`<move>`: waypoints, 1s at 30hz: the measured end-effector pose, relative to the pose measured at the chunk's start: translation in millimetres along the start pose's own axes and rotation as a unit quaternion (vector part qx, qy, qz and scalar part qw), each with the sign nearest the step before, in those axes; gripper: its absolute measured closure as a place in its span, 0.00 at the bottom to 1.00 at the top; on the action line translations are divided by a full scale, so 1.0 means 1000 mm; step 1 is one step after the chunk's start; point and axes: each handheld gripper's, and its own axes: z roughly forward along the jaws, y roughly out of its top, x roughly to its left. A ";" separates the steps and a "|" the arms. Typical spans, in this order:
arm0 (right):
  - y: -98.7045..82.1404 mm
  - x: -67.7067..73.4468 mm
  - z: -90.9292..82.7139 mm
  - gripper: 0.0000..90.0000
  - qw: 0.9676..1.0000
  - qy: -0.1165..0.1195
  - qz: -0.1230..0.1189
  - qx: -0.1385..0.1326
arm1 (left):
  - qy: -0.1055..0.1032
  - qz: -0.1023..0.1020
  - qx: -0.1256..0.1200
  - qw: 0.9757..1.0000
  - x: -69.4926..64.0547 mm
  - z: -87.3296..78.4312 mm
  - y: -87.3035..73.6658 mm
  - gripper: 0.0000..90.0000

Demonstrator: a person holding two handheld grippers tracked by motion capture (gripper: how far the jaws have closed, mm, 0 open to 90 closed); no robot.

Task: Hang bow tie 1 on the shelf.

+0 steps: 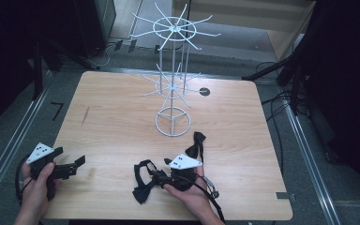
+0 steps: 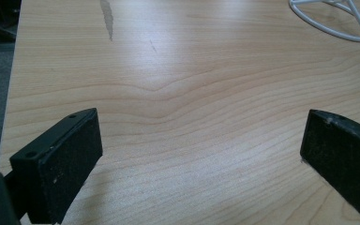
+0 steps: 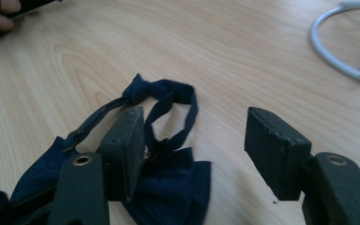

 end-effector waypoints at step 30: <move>0.018 0.002 0.012 1.00 1.000 -0.007 0.006 0.010 | -0.007 0.004 0.003 1.000 0.000 0.001 0.000 0.00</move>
